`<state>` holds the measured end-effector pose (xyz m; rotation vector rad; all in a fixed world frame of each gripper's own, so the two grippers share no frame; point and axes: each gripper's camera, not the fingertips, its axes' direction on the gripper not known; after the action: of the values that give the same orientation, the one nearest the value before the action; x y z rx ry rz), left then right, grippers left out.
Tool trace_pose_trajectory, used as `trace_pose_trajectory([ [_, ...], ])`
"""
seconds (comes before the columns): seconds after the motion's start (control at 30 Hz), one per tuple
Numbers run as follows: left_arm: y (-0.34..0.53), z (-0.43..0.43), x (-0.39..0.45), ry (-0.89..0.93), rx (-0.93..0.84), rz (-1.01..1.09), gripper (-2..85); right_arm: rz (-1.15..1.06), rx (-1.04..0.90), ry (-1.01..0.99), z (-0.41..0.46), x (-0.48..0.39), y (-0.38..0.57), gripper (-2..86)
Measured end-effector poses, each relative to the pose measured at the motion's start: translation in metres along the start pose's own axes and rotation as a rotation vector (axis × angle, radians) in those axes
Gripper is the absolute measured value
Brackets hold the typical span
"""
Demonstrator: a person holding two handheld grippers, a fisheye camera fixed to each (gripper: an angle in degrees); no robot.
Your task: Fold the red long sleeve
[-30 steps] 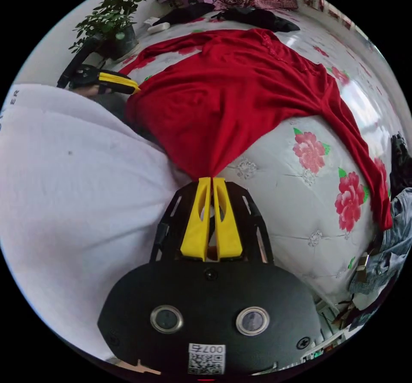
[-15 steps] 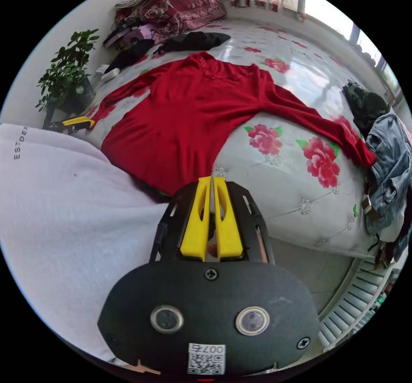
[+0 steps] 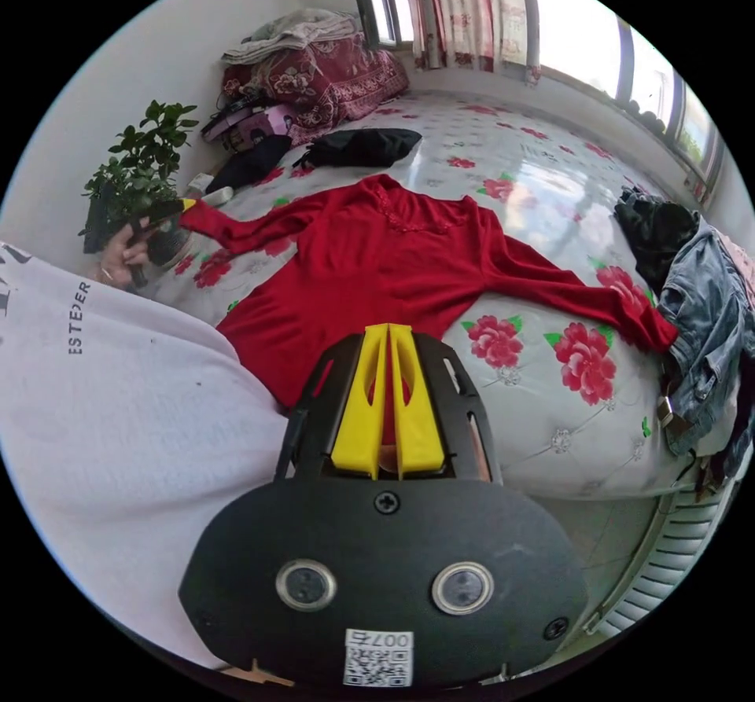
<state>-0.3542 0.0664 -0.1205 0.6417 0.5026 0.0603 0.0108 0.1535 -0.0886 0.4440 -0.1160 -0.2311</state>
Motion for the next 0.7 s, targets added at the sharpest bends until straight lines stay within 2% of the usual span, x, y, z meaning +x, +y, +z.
trace_pose_trajectory([
  [0.1, -0.039, -0.01, 0.026, 0.179, 0.103, 0.134, -1.0, -0.037, 0.091, -0.062, -0.017, -0.002, -0.017, 3.6],
  [0.17, -0.056, -0.002, 0.045, 0.288, 0.093, 0.219, -1.0, -0.073, 0.175, -0.14, -0.031, -0.006, -0.03, 6.2],
  [0.3, -0.066, 0.038, 0.099, 0.524, -0.037, 0.399, -1.0, -0.196, 0.281, -0.245, -0.058, -0.025, -0.066, 11.7],
  [0.4, -0.05, 0.064, 0.141, 0.622, -0.142, 0.526, -0.9, -0.258, 0.256, -0.257, -0.057, -0.035, -0.081, 12.8],
  [0.53, -0.029, 0.083, 0.164, 0.599, -0.213, 0.598, -0.8, -0.213, 0.168, -0.096, -0.033, -0.031, -0.08, 9.0],
  [0.6, -0.023, 0.091, 0.155, 0.531, -0.229, 0.58, -0.4, -0.132, 0.047, 0.022, -0.01, -0.013, -0.071, 6.5],
  [0.7, -0.018, 0.107, 0.127, 0.397, -0.276, 0.508, 0.9, 0.029, -0.038, -0.026, 0.002, 0.023, -0.051, 5.4],
])
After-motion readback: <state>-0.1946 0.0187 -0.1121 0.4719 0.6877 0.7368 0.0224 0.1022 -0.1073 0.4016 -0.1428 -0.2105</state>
